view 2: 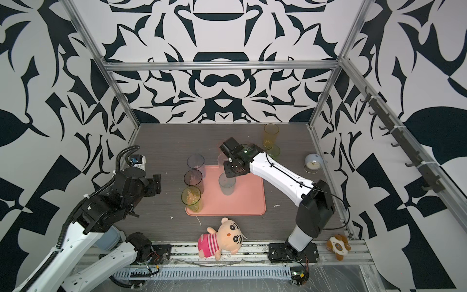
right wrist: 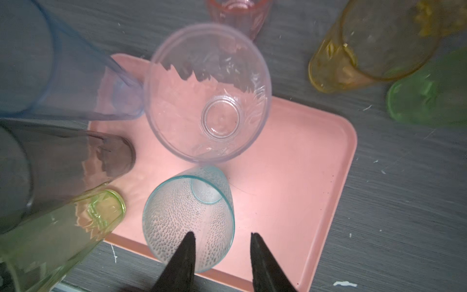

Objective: Place the glasses into the tray
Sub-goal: 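Move the right gripper over the tall yellow glass beyond the tray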

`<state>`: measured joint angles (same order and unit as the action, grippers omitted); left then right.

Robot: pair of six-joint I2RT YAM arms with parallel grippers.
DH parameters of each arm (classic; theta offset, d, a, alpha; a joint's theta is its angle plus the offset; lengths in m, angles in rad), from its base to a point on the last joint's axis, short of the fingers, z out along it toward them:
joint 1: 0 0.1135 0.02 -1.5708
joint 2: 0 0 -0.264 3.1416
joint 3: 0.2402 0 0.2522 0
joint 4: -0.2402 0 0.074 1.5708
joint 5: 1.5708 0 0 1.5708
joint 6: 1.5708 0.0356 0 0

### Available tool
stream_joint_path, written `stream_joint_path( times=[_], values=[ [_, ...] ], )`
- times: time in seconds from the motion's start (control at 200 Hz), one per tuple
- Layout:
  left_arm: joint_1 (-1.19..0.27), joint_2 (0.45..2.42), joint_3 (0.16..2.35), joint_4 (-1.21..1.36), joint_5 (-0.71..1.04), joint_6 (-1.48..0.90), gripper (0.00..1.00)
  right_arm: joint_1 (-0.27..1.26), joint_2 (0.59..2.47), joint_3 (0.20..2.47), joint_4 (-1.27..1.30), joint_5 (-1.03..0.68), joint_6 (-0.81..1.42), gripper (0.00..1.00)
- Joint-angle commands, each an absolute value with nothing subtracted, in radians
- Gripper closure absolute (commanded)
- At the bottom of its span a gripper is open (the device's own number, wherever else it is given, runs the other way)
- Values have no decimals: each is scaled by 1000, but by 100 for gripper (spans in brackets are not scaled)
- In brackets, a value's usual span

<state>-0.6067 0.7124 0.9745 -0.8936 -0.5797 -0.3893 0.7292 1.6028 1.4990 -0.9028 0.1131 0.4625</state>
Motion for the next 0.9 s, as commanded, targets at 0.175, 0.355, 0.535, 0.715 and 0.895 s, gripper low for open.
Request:
stream_joint_path(
  times=[0.175, 0.355, 0.535, 0.715, 0.895],
  values=[
    [-603, 702, 965, -888, -582, -400, 22, 557, 1521, 1574, -872, 160, 376, 60],
    [-603, 702, 963, -888, -586, -400, 22, 397, 1514, 1592, -765, 123, 345, 57],
    [-603, 704, 965, -888, -589, -400, 22, 264, 1534, 1606, -680, 132, 367, 50],
    [-603, 706, 964, -888, -591, -400, 22, 173, 1592, 1624, -607, 166, 370, 48],
    [-604, 713, 965, -887, -595, -399, 22, 102, 1681, 1668, -569, 156, 369, 47]
  ],
)
